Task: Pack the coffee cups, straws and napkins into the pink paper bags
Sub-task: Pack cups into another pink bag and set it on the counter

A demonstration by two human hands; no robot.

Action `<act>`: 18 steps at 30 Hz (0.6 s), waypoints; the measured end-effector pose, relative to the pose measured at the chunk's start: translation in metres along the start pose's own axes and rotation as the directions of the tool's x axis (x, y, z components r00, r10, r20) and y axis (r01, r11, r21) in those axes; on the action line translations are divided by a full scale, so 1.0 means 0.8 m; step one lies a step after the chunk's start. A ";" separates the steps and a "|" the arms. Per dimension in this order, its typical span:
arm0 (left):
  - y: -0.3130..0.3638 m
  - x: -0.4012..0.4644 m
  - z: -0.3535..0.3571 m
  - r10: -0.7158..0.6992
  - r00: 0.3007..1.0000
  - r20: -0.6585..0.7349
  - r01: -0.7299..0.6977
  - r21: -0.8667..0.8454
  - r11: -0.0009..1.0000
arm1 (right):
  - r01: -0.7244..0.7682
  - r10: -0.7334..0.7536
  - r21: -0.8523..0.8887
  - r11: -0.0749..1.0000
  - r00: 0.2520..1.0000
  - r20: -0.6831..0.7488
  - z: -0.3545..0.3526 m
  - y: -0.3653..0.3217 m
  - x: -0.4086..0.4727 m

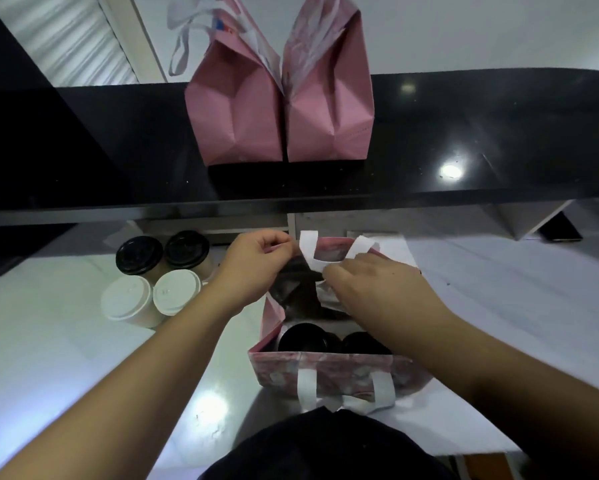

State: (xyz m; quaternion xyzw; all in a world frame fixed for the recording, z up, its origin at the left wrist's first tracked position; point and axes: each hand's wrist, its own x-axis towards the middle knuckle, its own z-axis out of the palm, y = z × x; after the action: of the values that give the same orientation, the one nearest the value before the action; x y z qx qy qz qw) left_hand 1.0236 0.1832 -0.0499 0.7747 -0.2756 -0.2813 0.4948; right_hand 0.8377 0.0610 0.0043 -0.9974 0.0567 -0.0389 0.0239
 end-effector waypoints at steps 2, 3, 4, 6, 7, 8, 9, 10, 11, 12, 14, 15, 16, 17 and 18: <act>0.000 0.000 0.000 0.020 1.000 -0.006 -0.020 0.020 1.000 | 0.053 -0.056 0.029 0.998 0.995 0.085 0.008 -0.007 0.002; 0.001 0.001 0.000 0.025 1.000 -0.009 -0.024 0.023 0.999 | 0.050 -0.060 0.061 0.997 0.983 0.174 0.014 -0.010 0.003; 0.001 0.001 0.001 0.024 1.000 -0.009 -0.024 0.023 0.999 | 0.027 -0.052 0.096 0.995 0.961 0.270 0.021 -0.012 0.004; 0.000 0.002 0.001 0.024 1.000 -0.002 -0.024 0.031 0.999 | -0.019 -0.060 0.196 0.980 0.918 0.392 0.031 -0.014 0.004; -0.001 0.003 0.002 0.029 1.000 -0.004 -0.028 0.046 0.999 | -0.035 -0.071 0.235 0.971 0.902 0.426 0.036 -0.016 0.004; 0.000 0.002 0.003 0.038 0.999 -0.013 -0.037 0.066 0.997 | -0.043 -0.081 0.250 0.967 0.880 0.469 0.040 -0.017 0.004; 0.001 0.002 0.004 0.053 0.998 -0.023 -0.051 0.085 0.995 | -0.058 -0.087 0.254 0.966 0.846 0.526 0.044 -0.017 0.005; 0.002 0.002 0.004 0.068 0.997 -0.030 -0.065 0.097 0.993 | -0.080 -0.088 0.255 0.964 0.804 0.588 0.047 -0.017 0.006; 0.003 0.001 0.005 0.081 0.996 -0.032 -0.078 0.103 0.992 | -0.103 -0.086 0.253 0.962 0.764 0.640 0.048 -0.017 0.007; 0.004 0.000 0.005 0.089 0.996 -0.030 -0.086 0.108 0.990 | -0.124 -0.084 0.254 0.959 0.735 0.673 0.048 -0.017 0.009; 0.006 -0.003 0.005 0.093 0.995 -0.027 -0.090 0.115 0.989 | -0.191 -0.058 0.277 0.941 0.718 0.694 0.043 -0.014 0.011; 0.006 -0.003 0.005 0.093 0.995 -0.025 -0.089 0.115 0.989 | -0.219 -0.043 0.293 0.931 0.730 0.682 0.038 -0.011 0.013; 0.006 -0.004 0.003 0.095 0.995 -0.019 -0.092 0.110 0.990 | -0.242 -0.025 0.311 0.919 0.752 0.659 0.031 -0.008 0.013; 0.006 -0.005 0.002 0.098 0.995 -0.006 -0.097 0.102 0.990 | -0.266 0.000 0.329 0.906 0.777 0.629 0.023 -0.005 0.011; 0.007 -0.006 0.000 0.101 0.995 0.006 -0.101 0.090 0.991 | -0.293 0.031 0.349 0.890 0.803 0.596 0.012 0.000 0.006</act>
State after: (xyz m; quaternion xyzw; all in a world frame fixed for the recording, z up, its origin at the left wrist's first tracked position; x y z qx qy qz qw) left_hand 1.0195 0.1843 -0.0439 0.7810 -0.3273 -0.2438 0.4727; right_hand 0.8433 0.0607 -0.0048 -0.9233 0.1242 0.2547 0.2593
